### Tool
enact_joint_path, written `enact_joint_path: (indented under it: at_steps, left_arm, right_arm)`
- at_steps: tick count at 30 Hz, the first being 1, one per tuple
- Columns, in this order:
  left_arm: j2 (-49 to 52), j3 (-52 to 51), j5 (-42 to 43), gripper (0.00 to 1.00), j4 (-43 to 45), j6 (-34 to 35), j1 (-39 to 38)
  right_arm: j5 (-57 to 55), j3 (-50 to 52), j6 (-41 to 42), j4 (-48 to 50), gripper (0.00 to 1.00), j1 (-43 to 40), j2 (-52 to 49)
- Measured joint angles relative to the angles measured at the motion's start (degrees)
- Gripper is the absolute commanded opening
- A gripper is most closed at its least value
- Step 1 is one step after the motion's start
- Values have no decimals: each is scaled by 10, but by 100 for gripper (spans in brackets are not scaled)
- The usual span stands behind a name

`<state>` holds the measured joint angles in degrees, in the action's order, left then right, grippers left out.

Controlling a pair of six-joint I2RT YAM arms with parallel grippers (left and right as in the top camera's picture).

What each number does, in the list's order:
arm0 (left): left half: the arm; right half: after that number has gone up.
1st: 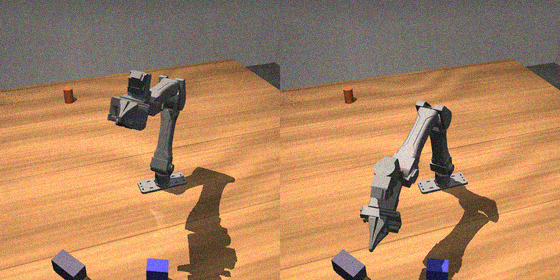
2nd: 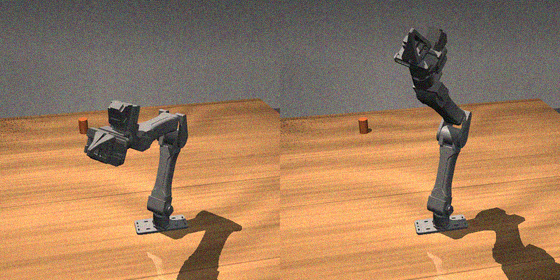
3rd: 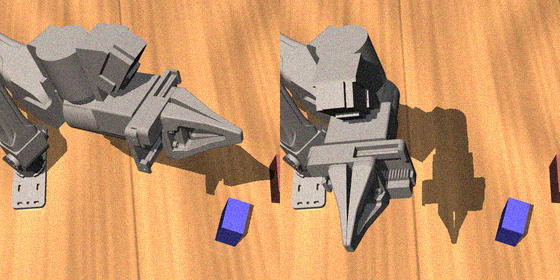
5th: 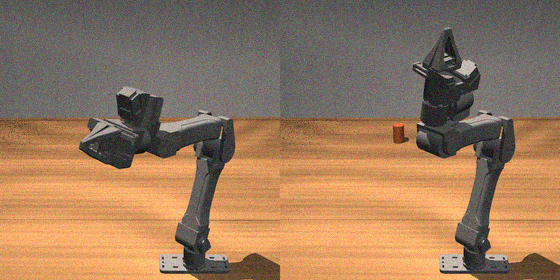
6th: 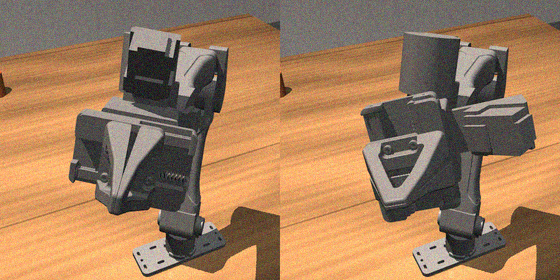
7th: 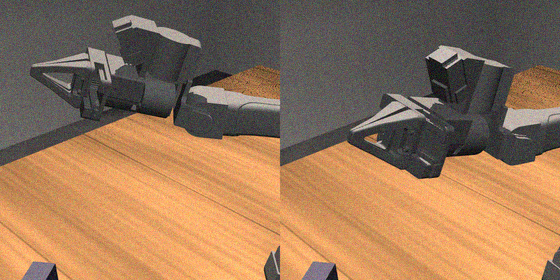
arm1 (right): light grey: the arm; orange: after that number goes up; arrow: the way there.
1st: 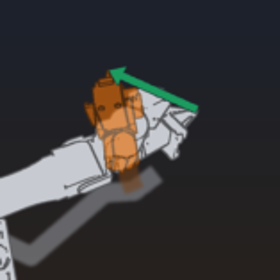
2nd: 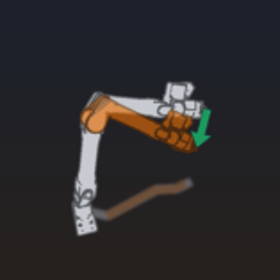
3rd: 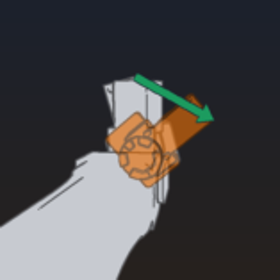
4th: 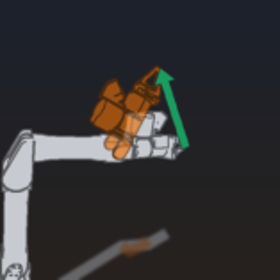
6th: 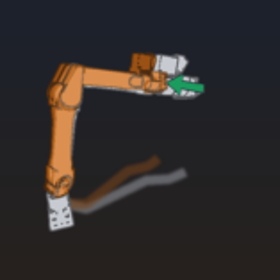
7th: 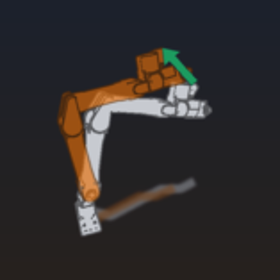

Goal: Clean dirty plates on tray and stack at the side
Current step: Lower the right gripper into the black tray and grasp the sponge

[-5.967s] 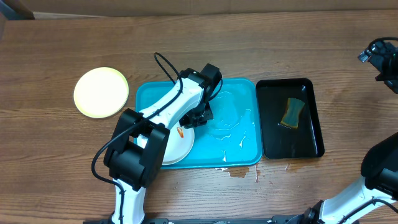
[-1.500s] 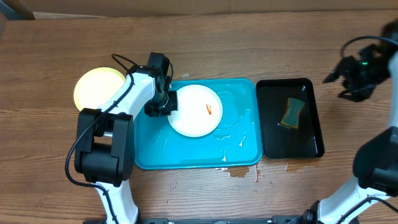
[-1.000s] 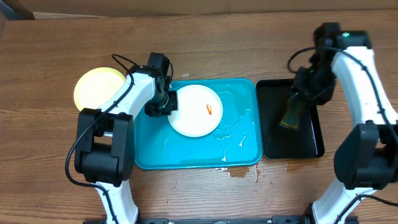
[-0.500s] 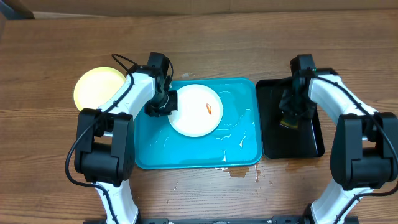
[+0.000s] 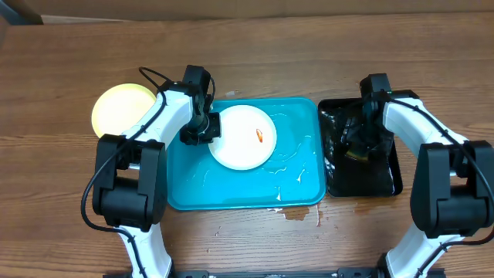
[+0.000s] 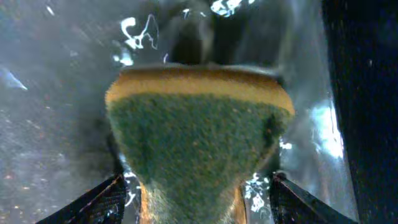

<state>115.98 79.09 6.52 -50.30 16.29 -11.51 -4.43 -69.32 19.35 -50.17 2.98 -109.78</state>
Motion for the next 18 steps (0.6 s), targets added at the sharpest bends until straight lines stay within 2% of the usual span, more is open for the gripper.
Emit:
enact_joint_path:
  at_steps: [2, 4, 5, 6, 8, 9, 10, 11, 13, 14, 15, 18]
  left_arm:
    - [0, 0, 0, 6, 0, 0, 0]
    - [0, 0, 0, 6, 0, 0, 0]
    - [0, 0, 0, 6, 0, 0, 0]
    - [0, 0, 0, 6, 0, 0, 0]
    - [0, 0, 0, 6, 0, 0, 0]
    - [0, 0, 0, 6, 0, 0, 0]
    - [0, 0, 0, 6, 0, 0, 0]
    - [0, 0, 0, 6, 0, 0, 0]
    - [0, 0, 0, 6, 0, 0, 0]
    - [0, 0, 0, 6, 1, 0, 0]
    - [0, 0, 0, 6, 1, 0, 0]
    - [0, 0, 0, 6, 1, 0, 0]
  right_arm:
    - [-1, 0, -6, 14, 81, 0, 0]
    - [-1, -1, -8, 29, 73, 0, 0]
    - [-1, -1, -9, 35, 66, 0, 0]
    - [-1, -1, -11, 40, 56, 0, 0]
    - [-3, -1, -11, 48, 24, 0, 0]
    - [-3, -1, -13, 48, 18, 0, 0]
    - [-3, -1, -14, 49, 18, 0, 0]
    - [-3, -1, -11, 48, 23, 0, 0]
    - [-3, -1, -13, 52, 66, 0, -1]
    - [-3, -1, -13, 54, 77, 0, -1]
    - [-3, -1, -14, 54, 80, 0, -1]
    - [2, -1, -15, 46, 81, 0, -1]
